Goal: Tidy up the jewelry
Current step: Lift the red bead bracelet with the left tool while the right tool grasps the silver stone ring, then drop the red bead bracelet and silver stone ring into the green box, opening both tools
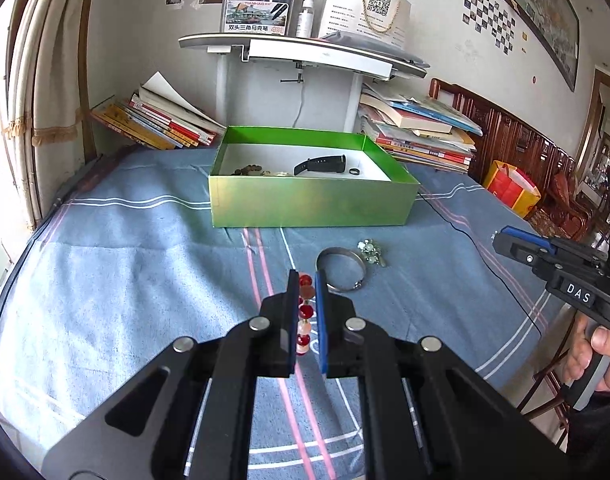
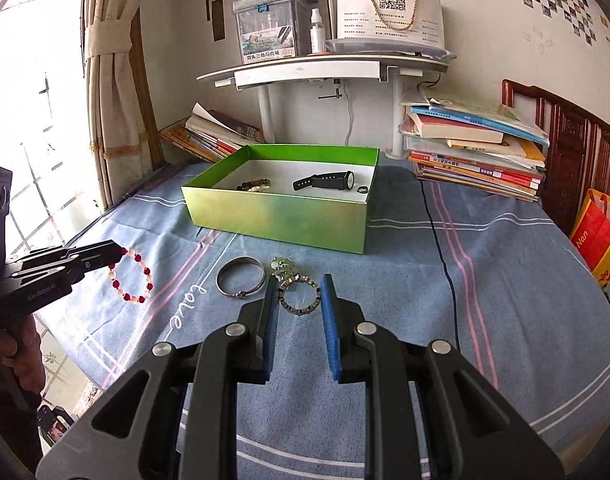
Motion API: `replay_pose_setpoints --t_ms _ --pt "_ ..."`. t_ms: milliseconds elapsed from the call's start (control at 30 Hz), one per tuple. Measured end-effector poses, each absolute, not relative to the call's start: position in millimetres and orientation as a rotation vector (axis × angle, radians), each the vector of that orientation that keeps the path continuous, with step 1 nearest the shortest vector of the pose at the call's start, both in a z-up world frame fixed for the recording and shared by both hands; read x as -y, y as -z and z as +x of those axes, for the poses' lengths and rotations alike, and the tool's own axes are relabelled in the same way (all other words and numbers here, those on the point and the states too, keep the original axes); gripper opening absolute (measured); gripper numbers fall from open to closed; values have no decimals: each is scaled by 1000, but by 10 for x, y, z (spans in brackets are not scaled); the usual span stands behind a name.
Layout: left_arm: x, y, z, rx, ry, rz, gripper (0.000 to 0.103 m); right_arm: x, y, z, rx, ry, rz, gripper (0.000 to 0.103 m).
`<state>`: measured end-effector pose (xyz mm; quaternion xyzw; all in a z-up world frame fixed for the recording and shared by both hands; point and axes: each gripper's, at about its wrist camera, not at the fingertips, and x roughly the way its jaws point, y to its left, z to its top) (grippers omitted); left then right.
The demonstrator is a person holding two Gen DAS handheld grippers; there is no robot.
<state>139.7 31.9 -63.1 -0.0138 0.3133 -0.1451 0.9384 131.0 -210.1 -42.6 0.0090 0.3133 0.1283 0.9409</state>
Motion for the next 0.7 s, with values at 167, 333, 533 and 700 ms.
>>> replay_pose_setpoints --t_ms 167,333,533,700 --pt "-311 633 1392 -643 298 -23 8 2115 424 1295 -636 -259 25 21" --pt "-312 645 1404 -649 302 -23 8 2110 433 1295 -642 -258 24 21" --pt "-309 668 1428 -658 306 -24 8 2092 461 1320 -650 -261 23 21" --pt "-317 690 1454 -664 307 -27 8 2091 495 1365 -660 -263 24 21"
